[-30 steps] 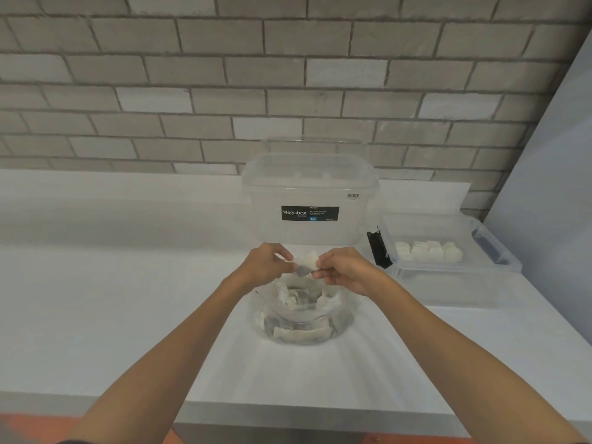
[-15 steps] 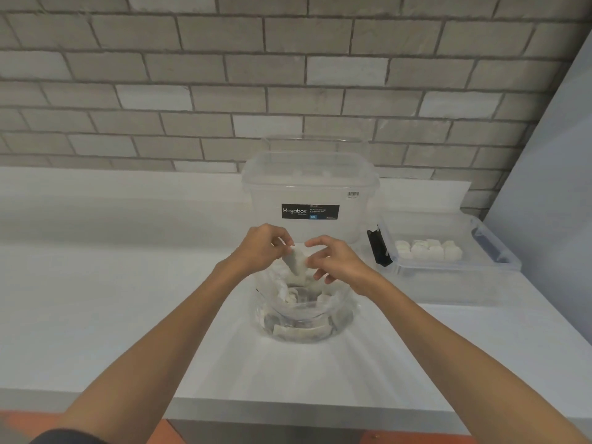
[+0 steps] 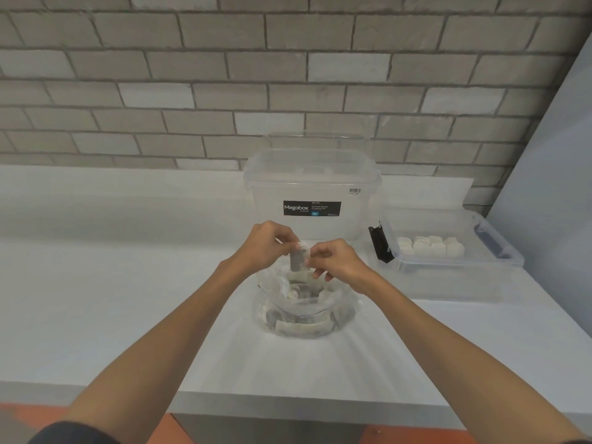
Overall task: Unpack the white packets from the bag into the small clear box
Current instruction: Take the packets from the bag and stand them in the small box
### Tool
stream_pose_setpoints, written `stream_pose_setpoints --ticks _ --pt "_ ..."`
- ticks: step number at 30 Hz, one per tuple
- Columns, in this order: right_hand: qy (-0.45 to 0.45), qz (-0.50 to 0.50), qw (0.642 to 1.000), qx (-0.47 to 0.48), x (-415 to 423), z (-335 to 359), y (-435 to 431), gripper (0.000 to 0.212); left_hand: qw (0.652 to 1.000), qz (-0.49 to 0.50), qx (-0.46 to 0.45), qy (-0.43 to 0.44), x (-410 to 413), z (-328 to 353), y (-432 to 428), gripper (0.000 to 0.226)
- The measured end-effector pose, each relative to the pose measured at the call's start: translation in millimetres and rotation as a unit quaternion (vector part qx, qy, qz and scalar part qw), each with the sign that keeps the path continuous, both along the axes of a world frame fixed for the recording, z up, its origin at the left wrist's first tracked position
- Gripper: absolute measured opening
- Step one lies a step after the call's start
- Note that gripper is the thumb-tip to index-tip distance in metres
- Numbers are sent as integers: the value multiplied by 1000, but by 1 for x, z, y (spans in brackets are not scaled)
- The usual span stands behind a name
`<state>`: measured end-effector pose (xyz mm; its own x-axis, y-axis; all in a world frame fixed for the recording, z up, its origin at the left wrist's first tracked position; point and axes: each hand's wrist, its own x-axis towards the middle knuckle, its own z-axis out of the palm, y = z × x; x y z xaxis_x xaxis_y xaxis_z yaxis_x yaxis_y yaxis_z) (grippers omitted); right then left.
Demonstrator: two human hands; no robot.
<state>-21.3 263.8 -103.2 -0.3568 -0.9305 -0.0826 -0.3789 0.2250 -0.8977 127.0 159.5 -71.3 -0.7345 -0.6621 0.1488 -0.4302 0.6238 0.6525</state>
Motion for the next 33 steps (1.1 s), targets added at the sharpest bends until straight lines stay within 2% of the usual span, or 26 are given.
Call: stream_pose_setpoints --ticks 2,5,7,10,12,15,18,21,24,27,33 --pt "90 23 995 33 -1 -5 -2 9 1000 8 -11 -18 3 -7 -2 9" --pt "230 52 968 83 0 -21 -8 19 999 12 -27 -45 6 -14 -4 11" --pt "281 58 950 119 4 -33 -13 23 999 15 -23 -43 7 -15 -4 11" --pt "342 74 922 166 14 -38 -16 16 999 16 -16 -38 8 -15 -4 12" --pt "346 71 920 170 19 -37 -17 14 999 16 -16 -37 9 -14 -4 13" --pt "305 52 937 164 19 -35 -18 22 999 24 -14 -31 11 -13 -3 10" --pt "268 43 951 146 13 -28 -17 4 999 32 7 -20 16 -11 -5 10" --pt "230 32 965 119 5 -15 -11 13 999 33 21 -14 20 -8 -7 12" --pt "144 -1 985 99 -3 -3 -3 6 999 33 21 -11 24 -5 -7 13" --pt "66 -25 993 89 -12 4 5 10 999 25 18 -13 25 -1 -3 13" --pt "-146 -50 988 30 -21 15 17 9 999 14 25 -14 21 -2 2 22"
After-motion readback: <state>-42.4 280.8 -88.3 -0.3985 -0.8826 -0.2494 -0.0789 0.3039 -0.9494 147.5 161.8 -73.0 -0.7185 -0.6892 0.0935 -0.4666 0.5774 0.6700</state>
